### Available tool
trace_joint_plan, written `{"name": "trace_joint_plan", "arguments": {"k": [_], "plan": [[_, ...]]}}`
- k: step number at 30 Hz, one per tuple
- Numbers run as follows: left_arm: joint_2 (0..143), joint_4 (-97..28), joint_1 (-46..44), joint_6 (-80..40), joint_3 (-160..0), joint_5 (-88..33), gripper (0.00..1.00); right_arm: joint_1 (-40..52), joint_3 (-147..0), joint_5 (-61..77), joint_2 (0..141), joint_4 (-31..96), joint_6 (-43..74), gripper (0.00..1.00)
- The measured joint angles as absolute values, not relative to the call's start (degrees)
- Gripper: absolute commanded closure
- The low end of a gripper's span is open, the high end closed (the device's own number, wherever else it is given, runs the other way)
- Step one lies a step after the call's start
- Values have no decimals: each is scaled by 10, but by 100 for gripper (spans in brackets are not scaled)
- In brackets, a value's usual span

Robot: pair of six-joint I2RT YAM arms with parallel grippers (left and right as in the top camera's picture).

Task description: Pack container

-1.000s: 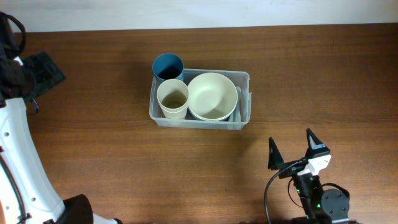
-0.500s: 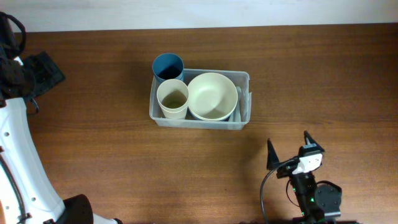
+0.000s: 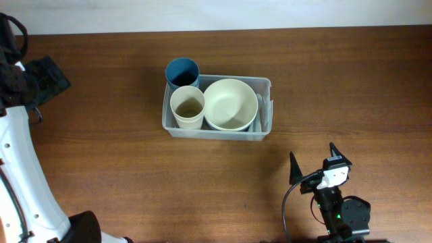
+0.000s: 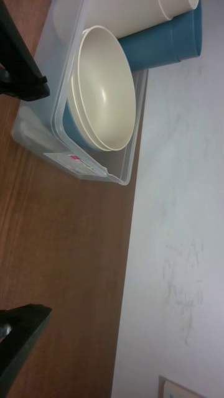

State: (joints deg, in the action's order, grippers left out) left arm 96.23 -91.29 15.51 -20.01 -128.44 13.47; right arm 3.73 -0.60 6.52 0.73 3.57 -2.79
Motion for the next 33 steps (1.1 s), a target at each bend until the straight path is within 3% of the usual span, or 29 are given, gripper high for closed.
{"name": "trace_joint_plan", "arguments": {"k": [23, 33], "plan": [[962, -908, 155, -200, -1284, 135, 0, 37, -6, 65, 7, 36, -30, 1], [888, -752, 142, -202, -1222, 113, 1, 37, -6, 65, 7, 36, -30, 1]]}}
